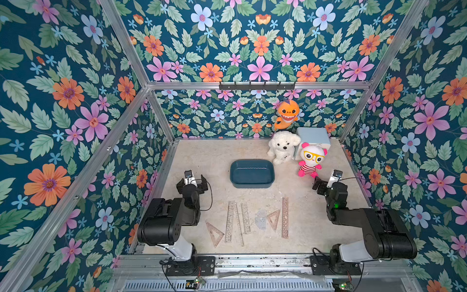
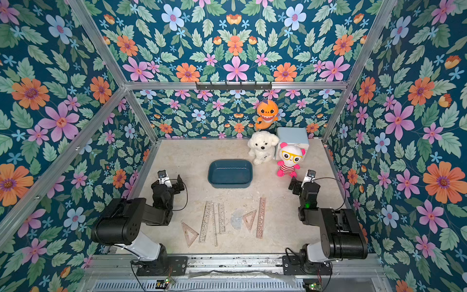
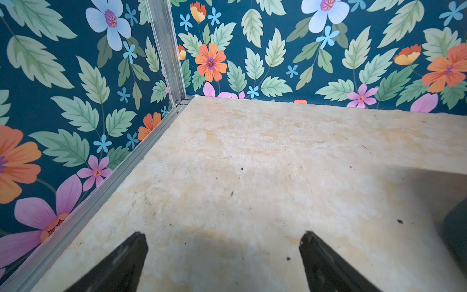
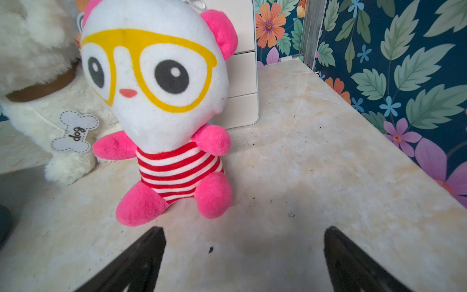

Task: Put the scattered rulers into the storage box
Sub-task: Adjust the storage box at the center of the board.

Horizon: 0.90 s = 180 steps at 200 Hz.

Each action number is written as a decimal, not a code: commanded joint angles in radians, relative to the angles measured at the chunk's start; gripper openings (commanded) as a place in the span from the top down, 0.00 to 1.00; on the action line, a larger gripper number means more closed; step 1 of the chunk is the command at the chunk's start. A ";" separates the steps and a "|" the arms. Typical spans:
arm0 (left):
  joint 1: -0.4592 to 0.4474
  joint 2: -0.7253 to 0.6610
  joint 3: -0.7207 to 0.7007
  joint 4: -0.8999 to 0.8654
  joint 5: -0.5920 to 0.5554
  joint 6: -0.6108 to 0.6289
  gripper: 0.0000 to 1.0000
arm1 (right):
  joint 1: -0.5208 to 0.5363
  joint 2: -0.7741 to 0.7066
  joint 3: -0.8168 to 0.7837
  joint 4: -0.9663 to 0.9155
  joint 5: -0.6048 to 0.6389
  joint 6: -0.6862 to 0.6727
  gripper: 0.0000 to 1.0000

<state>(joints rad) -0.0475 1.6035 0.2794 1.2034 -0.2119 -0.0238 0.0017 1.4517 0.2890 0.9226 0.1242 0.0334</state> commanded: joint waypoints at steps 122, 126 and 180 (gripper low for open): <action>-0.013 -0.009 0.002 0.030 -0.042 0.004 0.01 | 0.042 -0.128 0.054 -0.172 0.129 0.003 0.01; -0.018 -0.016 0.001 0.020 -0.062 0.002 0.01 | 0.054 -0.162 0.084 -0.260 0.153 0.010 0.01; -0.207 -0.192 0.252 -0.533 -0.335 0.001 0.01 | 0.228 -0.371 0.359 -0.882 0.154 0.326 0.01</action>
<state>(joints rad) -0.1787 1.4578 0.4194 0.9871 -0.3927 0.0040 0.1463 1.1183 0.6090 0.3298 0.2832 0.2207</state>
